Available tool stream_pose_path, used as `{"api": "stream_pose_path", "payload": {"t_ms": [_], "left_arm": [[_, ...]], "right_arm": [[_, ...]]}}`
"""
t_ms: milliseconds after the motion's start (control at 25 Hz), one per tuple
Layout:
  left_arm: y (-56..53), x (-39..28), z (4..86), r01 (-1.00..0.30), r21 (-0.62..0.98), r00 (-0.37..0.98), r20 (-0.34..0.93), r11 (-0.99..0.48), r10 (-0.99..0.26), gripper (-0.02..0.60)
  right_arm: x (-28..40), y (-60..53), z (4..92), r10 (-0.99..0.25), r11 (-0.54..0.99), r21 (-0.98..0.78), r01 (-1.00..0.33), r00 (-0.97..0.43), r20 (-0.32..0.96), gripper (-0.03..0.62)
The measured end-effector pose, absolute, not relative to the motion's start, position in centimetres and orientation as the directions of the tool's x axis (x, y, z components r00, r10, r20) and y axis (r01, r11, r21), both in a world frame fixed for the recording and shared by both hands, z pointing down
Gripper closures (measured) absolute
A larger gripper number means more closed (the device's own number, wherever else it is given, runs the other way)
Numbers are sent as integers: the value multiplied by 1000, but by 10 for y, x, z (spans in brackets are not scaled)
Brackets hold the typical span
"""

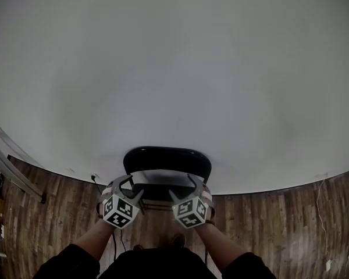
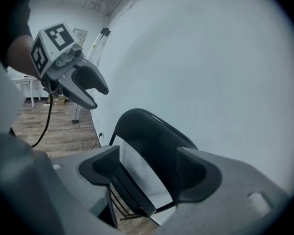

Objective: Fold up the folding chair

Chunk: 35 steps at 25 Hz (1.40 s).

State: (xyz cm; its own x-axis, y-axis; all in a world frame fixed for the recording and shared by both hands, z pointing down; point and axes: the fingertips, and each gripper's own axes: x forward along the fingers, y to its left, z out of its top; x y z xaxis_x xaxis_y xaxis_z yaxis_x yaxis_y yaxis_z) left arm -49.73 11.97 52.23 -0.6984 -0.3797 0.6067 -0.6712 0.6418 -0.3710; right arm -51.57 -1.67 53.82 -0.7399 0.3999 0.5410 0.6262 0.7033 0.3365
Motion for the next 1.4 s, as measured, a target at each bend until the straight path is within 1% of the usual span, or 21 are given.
{"api": "stream_pose_path", "payload": {"t_ms": [240,440,600,720,880,1000,1040,1120,1200,1280,1400], "left_arm": [[125,-441,508,-721,-305,-663,564,622,-492,342],[131,-392,493,-770,-222,-617,500,598,-608,348],[136,-350,497,-820,-139,-550,458,555,-699,350],[139,-319,498,-848,-97,-506,438,521,-743,351],[135,-292,491,-868,-67,-473,417,492,-776,354],[125,-278,480,-875,-79,-467,401,478,-788,360],[121,-274,476,-873,-89,-473,394,479,-788,365],[111,-269,468,-865,-111,-492,379,489,-784,374],[96,-263,462,-858,-118,-506,369,501,-780,391],[78,-253,457,-856,-110,-508,363,505,-781,404],[48,-238,449,-864,-109,-497,340,491,-798,440]], "right_arm": [[-465,8,523,382,727,323,606,-748,544,232],[-415,39,515,385,759,261,596,-734,559,232],[-371,72,509,433,776,186,603,-723,539,232],[-342,89,503,471,774,145,616,-714,518,232],[-314,91,489,509,772,105,627,-708,490,233],[-295,90,477,561,750,77,657,-693,453,240],[-290,90,473,579,739,75,669,-688,437,245],[-281,85,467,611,719,75,691,-680,405,299],[-273,72,461,637,703,69,708,-670,382,334],[-264,57,457,660,689,50,723,-655,367,353],[-251,30,449,688,676,29,736,-645,333,380]]}}
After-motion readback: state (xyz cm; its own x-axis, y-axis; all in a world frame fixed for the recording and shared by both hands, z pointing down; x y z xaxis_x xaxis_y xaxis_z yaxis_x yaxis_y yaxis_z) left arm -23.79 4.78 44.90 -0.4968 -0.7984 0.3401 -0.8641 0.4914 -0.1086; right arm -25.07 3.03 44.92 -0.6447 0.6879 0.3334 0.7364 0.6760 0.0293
